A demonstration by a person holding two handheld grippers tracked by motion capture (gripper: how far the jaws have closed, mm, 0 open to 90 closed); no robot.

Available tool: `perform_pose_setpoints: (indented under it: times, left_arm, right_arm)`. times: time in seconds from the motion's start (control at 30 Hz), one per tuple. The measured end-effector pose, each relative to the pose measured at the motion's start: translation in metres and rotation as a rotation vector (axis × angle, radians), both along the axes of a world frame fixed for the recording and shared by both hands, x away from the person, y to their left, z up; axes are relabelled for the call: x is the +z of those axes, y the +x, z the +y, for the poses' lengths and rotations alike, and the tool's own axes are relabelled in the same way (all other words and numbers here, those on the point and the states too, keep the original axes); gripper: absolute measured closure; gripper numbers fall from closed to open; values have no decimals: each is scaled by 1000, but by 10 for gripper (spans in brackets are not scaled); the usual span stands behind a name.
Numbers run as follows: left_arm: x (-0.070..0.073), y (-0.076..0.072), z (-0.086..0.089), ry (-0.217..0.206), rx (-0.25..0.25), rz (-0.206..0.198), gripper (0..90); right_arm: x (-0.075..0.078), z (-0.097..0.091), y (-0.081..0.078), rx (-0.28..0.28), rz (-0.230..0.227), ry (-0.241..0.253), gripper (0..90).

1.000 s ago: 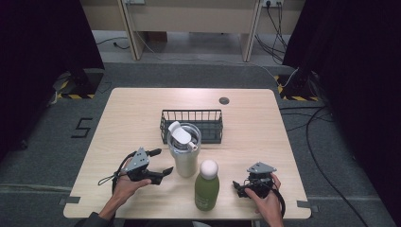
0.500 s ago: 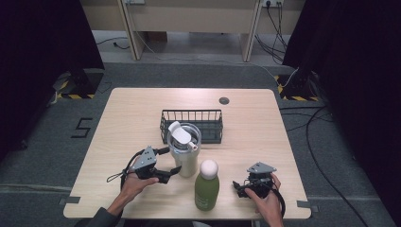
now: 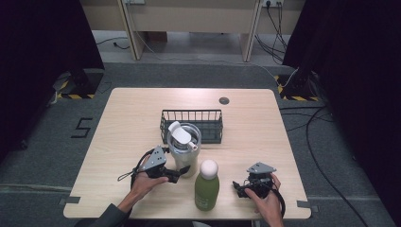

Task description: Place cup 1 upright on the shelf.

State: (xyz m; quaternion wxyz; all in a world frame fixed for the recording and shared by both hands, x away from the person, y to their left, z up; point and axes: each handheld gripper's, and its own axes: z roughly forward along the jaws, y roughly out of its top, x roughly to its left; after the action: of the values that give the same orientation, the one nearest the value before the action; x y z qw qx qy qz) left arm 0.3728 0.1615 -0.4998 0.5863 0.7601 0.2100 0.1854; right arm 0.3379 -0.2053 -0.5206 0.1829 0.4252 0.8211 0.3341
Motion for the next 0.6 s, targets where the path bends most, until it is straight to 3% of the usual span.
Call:
perform_pose_setpoints:
  times: [0.6]
  left_arm:
    - [-7,9,-11,-56,-4,-2,93]
  right_arm:
    - [0,0,0,9,-2,-1,23]
